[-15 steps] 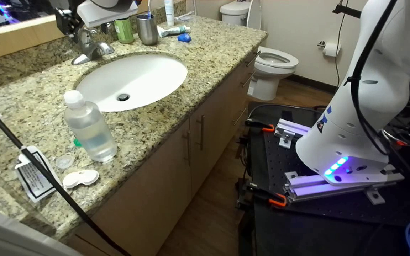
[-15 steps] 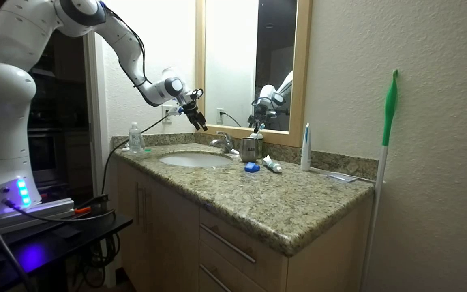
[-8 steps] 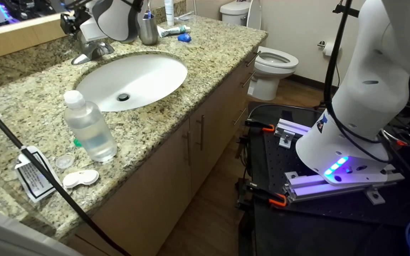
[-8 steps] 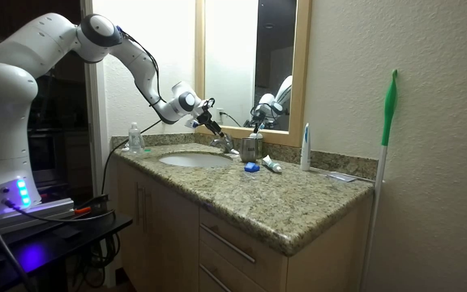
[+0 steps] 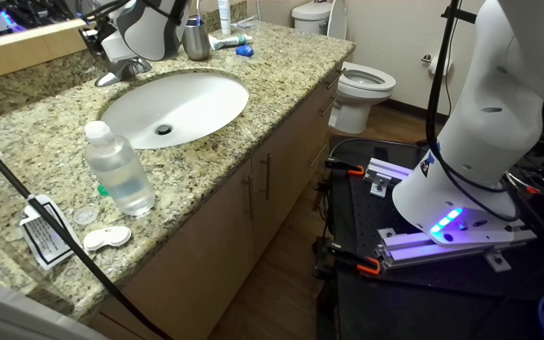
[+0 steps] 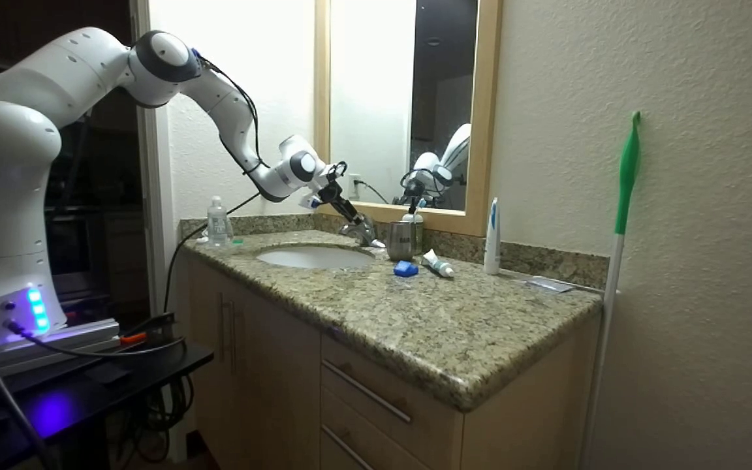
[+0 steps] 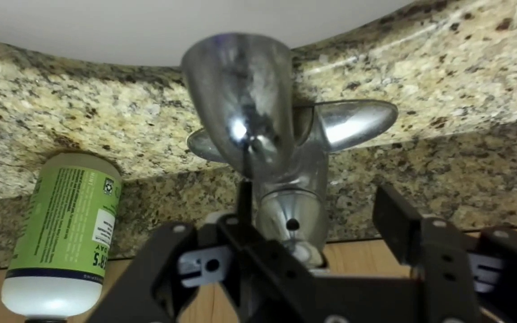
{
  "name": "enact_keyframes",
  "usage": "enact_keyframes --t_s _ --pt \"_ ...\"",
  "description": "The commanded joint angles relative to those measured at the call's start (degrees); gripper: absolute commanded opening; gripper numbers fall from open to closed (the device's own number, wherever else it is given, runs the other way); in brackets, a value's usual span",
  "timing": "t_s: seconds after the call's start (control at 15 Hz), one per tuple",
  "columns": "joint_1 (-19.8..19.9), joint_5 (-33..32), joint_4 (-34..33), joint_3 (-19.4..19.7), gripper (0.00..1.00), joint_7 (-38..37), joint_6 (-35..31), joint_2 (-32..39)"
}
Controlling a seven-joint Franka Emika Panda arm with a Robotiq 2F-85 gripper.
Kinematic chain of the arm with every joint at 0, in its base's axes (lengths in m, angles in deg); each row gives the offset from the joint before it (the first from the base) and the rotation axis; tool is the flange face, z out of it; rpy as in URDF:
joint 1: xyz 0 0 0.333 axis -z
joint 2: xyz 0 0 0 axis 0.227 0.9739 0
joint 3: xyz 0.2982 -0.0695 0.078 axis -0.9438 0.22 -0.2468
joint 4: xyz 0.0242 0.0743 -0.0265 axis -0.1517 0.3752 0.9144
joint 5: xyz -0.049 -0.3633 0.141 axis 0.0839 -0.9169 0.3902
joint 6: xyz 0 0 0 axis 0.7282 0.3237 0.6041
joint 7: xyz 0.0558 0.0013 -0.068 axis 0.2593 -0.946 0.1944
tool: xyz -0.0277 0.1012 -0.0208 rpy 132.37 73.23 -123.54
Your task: Pull the faucet handle up
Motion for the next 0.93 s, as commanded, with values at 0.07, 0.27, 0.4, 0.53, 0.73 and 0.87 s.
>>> enact_keyframes --t_s 0.07,0.27,0.4,0.53,0.73,0.87 --pt "-1.25 0.31 0.44 -0.2 0.31 -0.62 3.19 -2.23" --pt "-1.42 0.73 0.61 -0.08 0.11 -1.41 3.38 -3.09" --pt "-0.96 1.47 1.34 -1.32 0.06 -1.53 3.46 -4.55" --pt "0.32 3.39 2.94 -3.73 0.07 -0.97 3.46 -7.25" --pt "2.34 11.24 4.93 -7.24 0.07 4.79 3.43 -10.45" --pt "3.61 16.22 5.44 -9.23 0.07 8.13 2.74 -11.7"
